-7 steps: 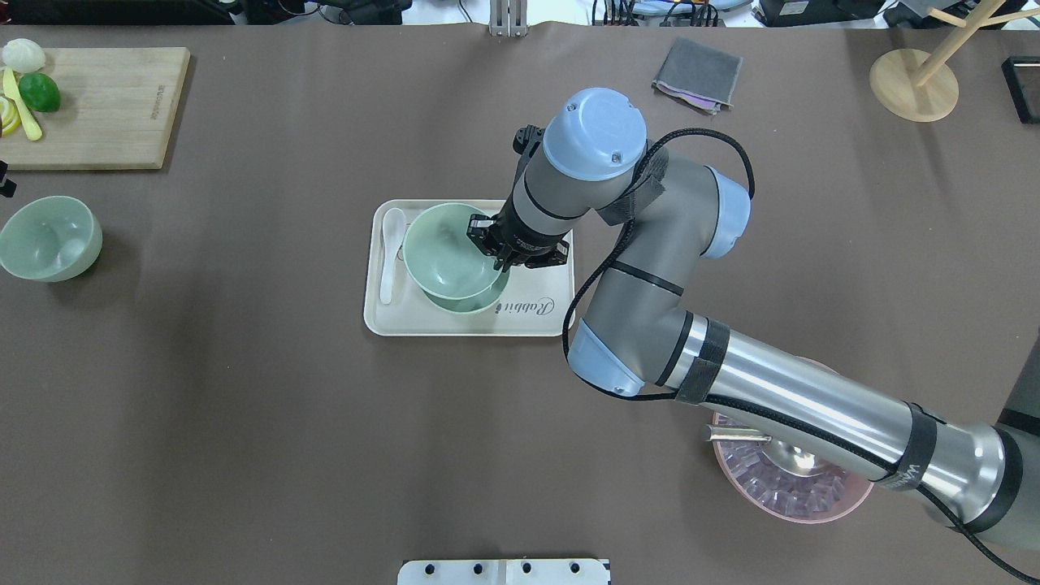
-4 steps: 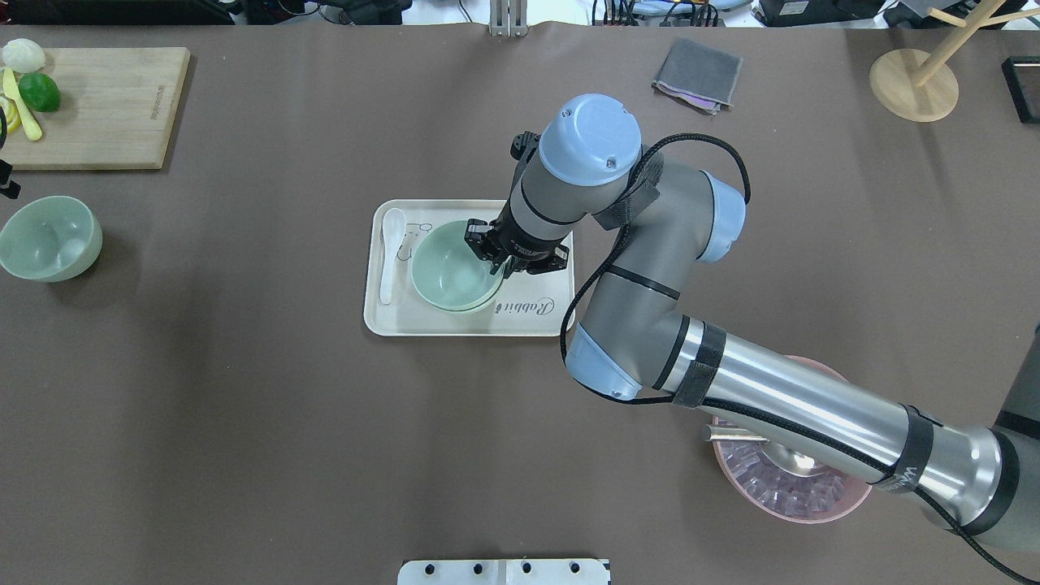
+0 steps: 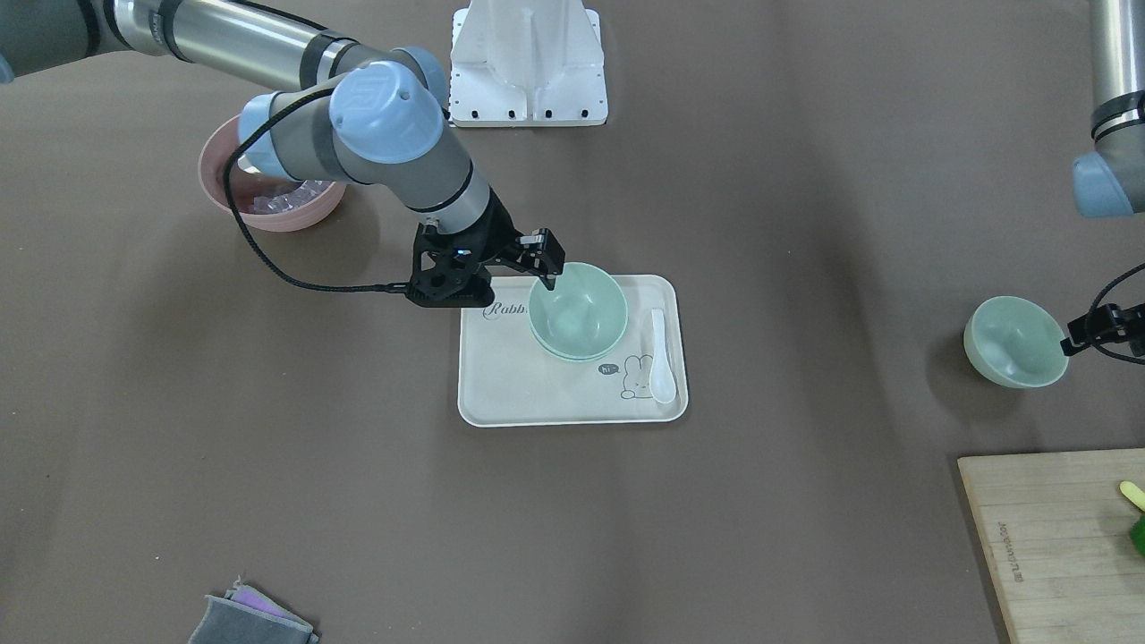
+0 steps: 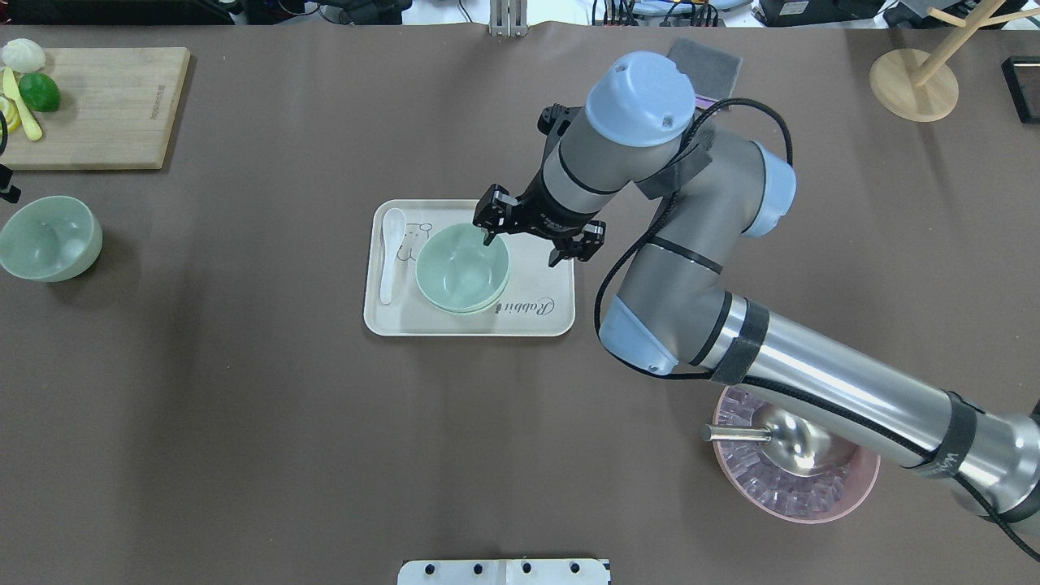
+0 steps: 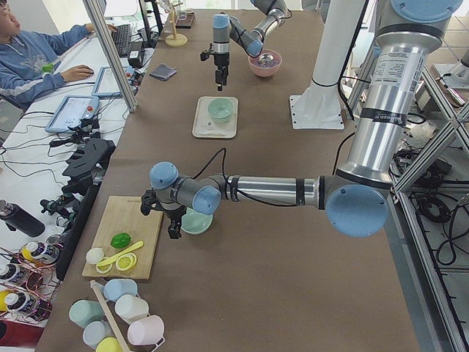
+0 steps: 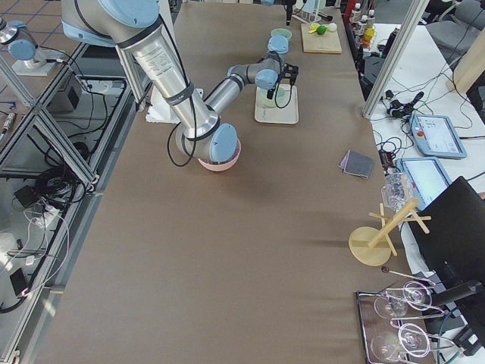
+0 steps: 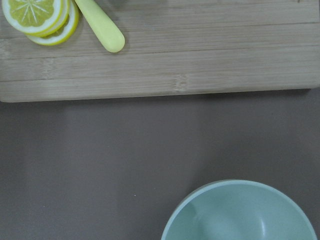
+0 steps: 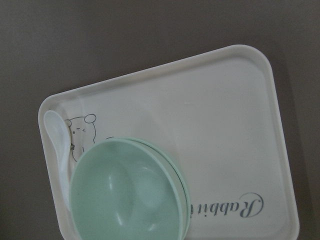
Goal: Stack green bowls together
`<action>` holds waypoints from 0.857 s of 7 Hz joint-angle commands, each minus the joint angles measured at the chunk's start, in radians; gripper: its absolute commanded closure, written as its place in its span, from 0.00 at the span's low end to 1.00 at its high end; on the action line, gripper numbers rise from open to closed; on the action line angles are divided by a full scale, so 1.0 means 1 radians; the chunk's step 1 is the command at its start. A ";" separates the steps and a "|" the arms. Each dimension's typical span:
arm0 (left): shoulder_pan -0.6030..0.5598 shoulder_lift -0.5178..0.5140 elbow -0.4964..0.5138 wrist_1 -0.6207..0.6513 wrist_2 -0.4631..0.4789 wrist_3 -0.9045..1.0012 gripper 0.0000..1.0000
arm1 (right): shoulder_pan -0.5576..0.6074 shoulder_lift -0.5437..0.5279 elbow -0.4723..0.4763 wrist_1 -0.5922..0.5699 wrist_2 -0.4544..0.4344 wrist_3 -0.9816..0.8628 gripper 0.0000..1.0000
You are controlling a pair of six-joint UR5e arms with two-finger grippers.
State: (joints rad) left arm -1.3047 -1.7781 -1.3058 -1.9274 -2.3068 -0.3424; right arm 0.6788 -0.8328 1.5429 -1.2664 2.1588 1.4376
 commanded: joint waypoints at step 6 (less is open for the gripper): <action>0.077 0.023 0.051 -0.104 0.001 -0.012 0.50 | 0.160 -0.141 0.048 -0.005 0.082 -0.141 0.00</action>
State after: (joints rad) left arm -1.2345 -1.7563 -1.2557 -2.0282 -2.3050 -0.3531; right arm 0.8220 -0.9580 1.5907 -1.2716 2.2406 1.3230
